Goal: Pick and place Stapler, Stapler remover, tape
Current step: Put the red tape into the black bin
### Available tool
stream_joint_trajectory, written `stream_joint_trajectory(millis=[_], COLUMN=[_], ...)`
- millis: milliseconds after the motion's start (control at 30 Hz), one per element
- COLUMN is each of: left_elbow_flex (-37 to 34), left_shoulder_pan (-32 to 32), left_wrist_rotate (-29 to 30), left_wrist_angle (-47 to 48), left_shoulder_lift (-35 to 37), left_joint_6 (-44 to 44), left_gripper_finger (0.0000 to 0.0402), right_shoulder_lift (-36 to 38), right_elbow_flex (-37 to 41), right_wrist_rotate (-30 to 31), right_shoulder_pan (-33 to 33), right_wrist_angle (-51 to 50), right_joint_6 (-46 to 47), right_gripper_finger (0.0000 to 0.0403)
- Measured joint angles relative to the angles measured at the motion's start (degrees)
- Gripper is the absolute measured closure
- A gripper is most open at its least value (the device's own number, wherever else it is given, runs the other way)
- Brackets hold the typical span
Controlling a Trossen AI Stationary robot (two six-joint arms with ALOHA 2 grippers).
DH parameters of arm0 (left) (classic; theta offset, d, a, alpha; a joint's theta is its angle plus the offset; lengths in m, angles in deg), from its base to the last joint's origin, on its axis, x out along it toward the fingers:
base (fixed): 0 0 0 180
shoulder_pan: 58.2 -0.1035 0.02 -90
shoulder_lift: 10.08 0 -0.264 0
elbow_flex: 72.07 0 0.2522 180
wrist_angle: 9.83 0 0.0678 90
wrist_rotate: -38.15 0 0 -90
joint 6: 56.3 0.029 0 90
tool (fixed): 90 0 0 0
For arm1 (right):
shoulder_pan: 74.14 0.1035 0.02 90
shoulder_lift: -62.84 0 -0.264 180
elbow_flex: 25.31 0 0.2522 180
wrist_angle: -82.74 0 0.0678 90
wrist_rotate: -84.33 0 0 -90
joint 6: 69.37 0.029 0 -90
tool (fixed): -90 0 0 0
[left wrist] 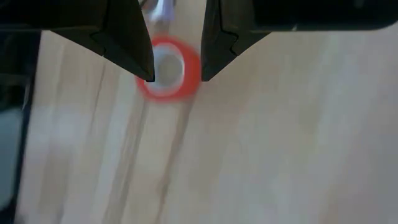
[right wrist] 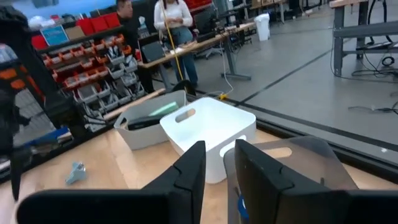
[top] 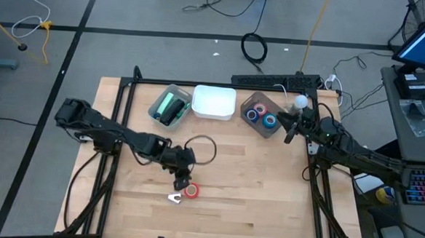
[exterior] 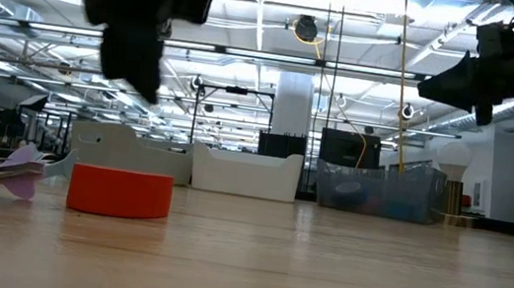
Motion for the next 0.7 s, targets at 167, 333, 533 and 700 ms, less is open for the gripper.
stream_joint_trajectory(millis=[167,333,533,700], left_elbow_flex=[1.16,6.37,12.54,14.26], left_shoulder_pan=[3.12,5.67,6.14,6.17], left_wrist_rotate=[-1.14,-0.53,4.08,6.48], left_wrist_angle=[1.63,1.42,13.25,14.04], left_shoulder_lift=[-4.64,-9.65,-16.66,-18.33], left_joint_6=[-1.02,0.91,1.92,2.01], left_gripper_finger=[0.027,0.027,0.027,0.027], right_shoulder_lift=[0.0,0.0,0.0,0.0], right_elbow_flex=[1.84,2.65,2.89,2.89], right_wrist_rotate=[-1.59,-4.04,-7.16,-7.68], right_shoulder_pan=[0.0,0.0,0.0,-0.02], right_wrist_angle=[2.0,3.25,4.92,4.92], right_joint_6=[0.3,0.87,1.57,1.55], right_gripper_finger=[0.0326,0.0325,0.0325,0.0325])
